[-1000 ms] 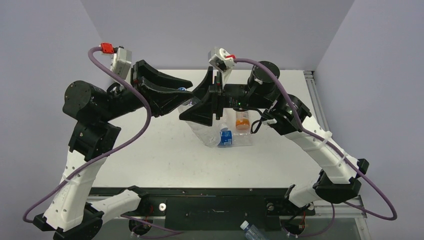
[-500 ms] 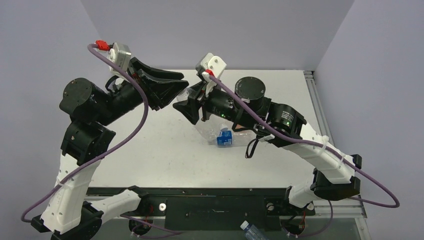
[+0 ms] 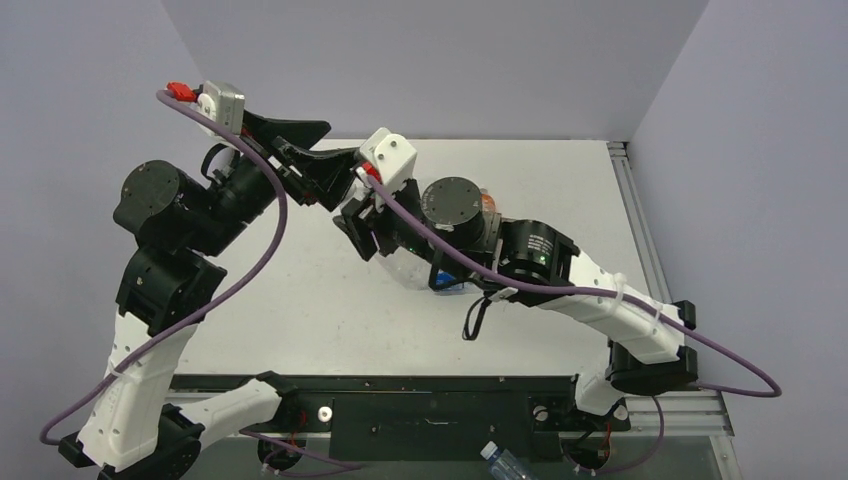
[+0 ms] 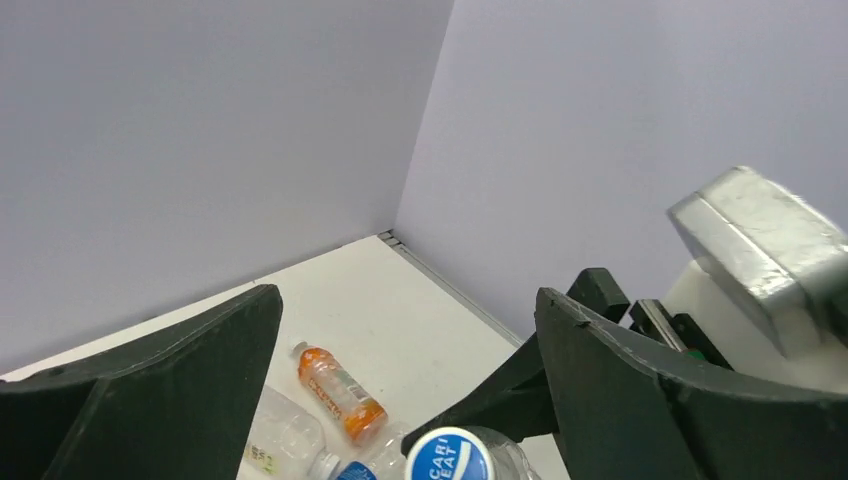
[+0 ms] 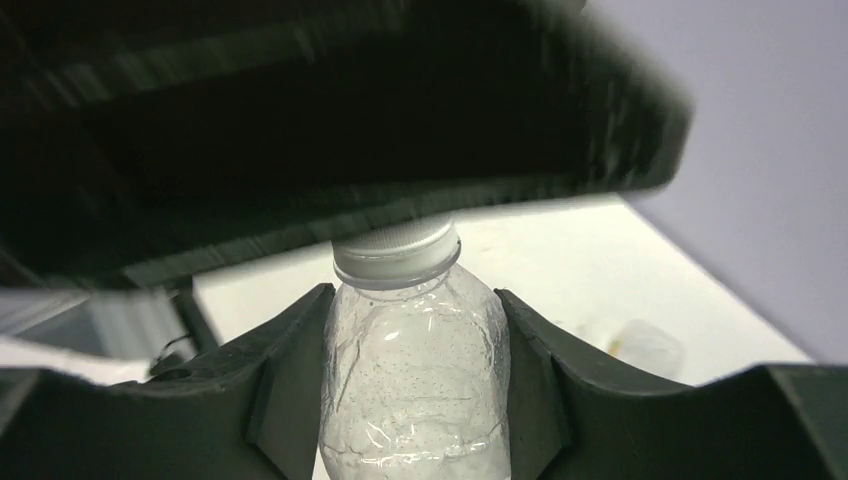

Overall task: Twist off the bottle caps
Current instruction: Unscrew the bottle cap from the plastic bottle.

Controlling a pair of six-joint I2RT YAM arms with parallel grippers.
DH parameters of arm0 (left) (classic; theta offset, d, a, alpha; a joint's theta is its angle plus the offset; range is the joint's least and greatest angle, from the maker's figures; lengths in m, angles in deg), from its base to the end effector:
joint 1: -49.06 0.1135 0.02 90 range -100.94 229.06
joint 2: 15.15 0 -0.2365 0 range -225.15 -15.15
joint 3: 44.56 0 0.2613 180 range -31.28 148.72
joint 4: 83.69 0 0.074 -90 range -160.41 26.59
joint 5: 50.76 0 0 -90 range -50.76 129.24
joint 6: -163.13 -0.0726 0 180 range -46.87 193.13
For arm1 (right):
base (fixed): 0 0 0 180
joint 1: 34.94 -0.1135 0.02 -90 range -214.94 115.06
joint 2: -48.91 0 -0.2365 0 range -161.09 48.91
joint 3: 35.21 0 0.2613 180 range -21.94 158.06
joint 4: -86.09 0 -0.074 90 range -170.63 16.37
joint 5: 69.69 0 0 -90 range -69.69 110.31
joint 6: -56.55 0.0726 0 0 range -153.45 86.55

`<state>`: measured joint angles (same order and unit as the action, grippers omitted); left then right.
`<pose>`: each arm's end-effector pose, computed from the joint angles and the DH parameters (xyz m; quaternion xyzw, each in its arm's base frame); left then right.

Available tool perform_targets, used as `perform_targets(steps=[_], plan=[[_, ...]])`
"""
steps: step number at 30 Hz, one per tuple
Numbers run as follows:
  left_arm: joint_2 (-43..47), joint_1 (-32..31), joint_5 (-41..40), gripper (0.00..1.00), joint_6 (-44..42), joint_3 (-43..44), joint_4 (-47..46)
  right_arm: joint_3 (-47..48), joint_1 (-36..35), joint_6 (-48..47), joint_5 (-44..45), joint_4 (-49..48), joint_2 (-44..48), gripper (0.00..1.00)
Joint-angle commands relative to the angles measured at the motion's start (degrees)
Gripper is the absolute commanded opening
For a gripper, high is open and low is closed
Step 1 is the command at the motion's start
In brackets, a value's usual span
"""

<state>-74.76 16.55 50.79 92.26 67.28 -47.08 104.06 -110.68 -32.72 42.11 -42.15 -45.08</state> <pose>0.1610 -0.1198 0.5631 0.1497 0.5880 -0.4000 0.6870 0.1150 0.3431 0.5191 -0.3461 0.6578 0.2940 0.6010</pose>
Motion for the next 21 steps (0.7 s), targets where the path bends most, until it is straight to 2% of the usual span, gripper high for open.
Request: perform_targets(steps=[1, 2, 3, 4, 6, 7, 8, 11, 14, 18, 21], plan=[[1.40, 0.83, 2.07, 0.99, 3.73, 0.45, -5.56, -10.79, 7.82, 7.79, -26.00, -8.93, 12.99, 0.00], [1.46, 1.26, 4.71, 0.97, 5.52, 1.05, -5.57, -15.12, 9.17, 8.85, -35.97, -13.45, 14.42, 0.00], [1.50, 1.59, 6.33, 0.97, 7.44, 1.30, -5.77, -16.42, 11.82, 11.09, -40.66, -15.11, 16.14, 0.00], [1.51, 2.28, 10.78, 0.97, 8.48, 1.48, -6.03, -17.46, 12.80, 11.99, -49.50, -17.08, 16.53, 0.00], [1.50, 3.60, 19.21, 0.97, 12.00, 1.38, -8.66, -17.12, 15.69, 14.83, -60.39, -18.75, 16.24, 0.00], [1.23, 4.26, 21.76, 0.97, 15.46, 1.11, -9.93, -17.07, 16.05, 16.76, -62.54, -19.34, 15.89, 0.00], [1.07, 5.85, 27.78, 0.97, 17.41, 0.64, -13.24, -17.22, 16.61, 17.73, -65.56, -21.10, 15.74, 0.00], [-0.37, 9.66, 37.93, 0.97, 28.53, -0.49, -19.76, -18.88, 17.17, 23.13, -69.19, -26.52, 15.74, 0.00], [-0.94, 9.99, 39.47, 0.97, 30.04, -0.62, -22.18, -19.47, 17.23, 25.98, -71.01, -30.09, 15.45, 0.00], [-1.36, 9.93, 40.47, 0.99, 31.08, -0.20, -22.47, -18.78, 17.60, 26.41, -70.56, -29.86, 15.14, 0.00], [-1.44, 9.69, 42.10, 0.92, 31.30, -0.20, -22.46, -17.31, 18.32, 26.99, -70.85, -29.57, 14.12, 0.00]])
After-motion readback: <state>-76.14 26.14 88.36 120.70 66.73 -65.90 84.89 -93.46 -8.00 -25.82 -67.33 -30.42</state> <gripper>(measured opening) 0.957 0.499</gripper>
